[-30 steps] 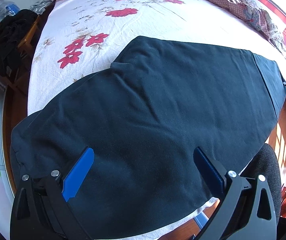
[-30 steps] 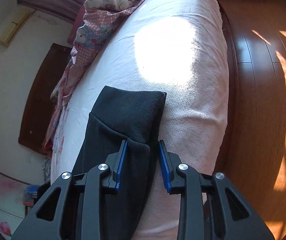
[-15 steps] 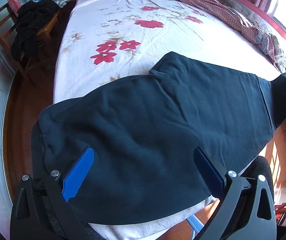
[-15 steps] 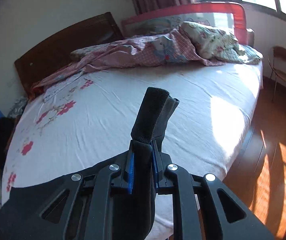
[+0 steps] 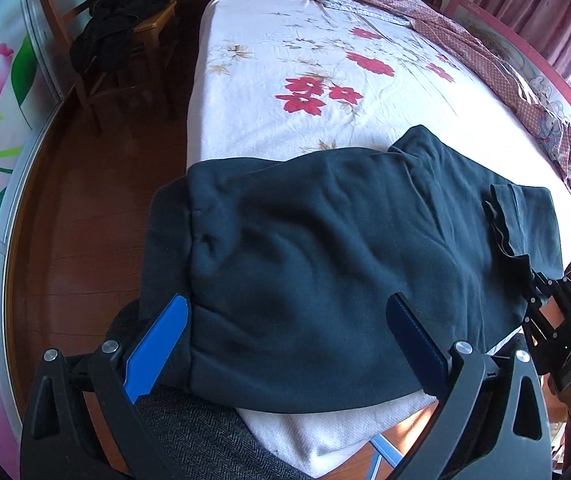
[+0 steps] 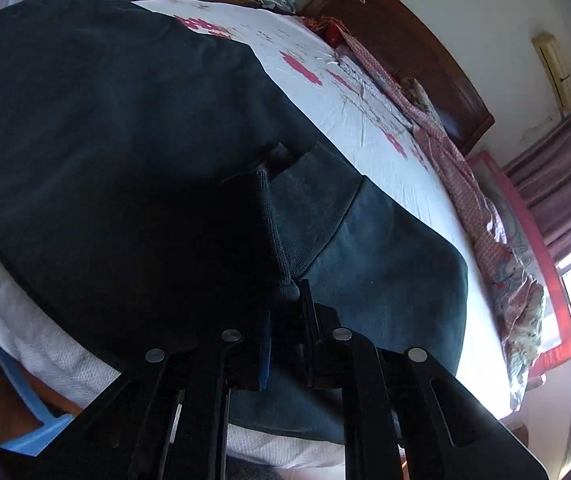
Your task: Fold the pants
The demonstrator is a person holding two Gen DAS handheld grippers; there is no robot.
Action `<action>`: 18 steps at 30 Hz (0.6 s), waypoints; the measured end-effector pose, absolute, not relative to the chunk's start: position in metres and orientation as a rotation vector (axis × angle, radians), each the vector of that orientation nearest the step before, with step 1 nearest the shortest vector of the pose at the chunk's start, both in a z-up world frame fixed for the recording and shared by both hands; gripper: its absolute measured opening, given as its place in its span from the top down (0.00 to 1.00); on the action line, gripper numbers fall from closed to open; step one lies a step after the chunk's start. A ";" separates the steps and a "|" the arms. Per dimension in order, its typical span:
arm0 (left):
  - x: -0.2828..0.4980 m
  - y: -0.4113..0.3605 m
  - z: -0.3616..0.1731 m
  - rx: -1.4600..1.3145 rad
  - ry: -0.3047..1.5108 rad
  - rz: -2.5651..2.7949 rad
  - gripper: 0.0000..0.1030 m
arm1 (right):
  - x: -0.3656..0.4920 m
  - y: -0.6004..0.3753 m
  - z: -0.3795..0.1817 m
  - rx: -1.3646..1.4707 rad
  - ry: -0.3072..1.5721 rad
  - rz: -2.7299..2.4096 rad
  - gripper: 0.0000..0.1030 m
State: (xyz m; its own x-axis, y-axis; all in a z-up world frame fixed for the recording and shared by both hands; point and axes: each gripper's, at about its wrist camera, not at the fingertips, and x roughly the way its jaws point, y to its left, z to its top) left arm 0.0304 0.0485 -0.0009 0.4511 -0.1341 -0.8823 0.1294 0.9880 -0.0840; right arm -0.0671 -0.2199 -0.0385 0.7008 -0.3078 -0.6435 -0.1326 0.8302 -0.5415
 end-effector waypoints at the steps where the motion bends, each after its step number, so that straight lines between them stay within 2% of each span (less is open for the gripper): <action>1: 0.030 0.052 -0.001 -0.009 1.087 -0.157 0.03 | -0.070 -0.220 -0.027 -0.588 0.772 -0.112 0.89; 4: 0.032 0.059 -0.005 -0.023 1.098 -0.141 0.03 | -0.083 -0.207 -0.005 -0.622 0.702 -0.085 0.89; 6: 0.033 0.060 -0.009 -0.035 1.108 -0.141 0.03 | -0.082 -0.193 -0.021 -0.705 0.743 -0.030 0.89; 8: 0.035 0.058 -0.012 -0.044 1.120 -0.147 0.03 | -0.079 -0.183 -0.052 -0.801 0.823 0.019 0.77; 10: 0.034 0.058 -0.011 -0.056 1.125 -0.164 0.03 | -0.087 -0.177 -0.050 -0.842 0.794 0.029 0.77; 12: 0.028 0.061 -0.006 -0.052 1.103 -0.175 0.03 | -0.091 -0.183 -0.024 -0.698 0.829 0.093 0.74; 15: 0.023 0.075 -0.002 -0.026 1.076 -0.149 0.03 | -0.098 -0.198 0.018 -0.479 0.789 0.108 0.61; 18: 0.023 0.100 -0.005 -0.053 1.076 -0.142 0.03 | -0.085 -0.224 0.028 -0.239 0.814 0.036 0.54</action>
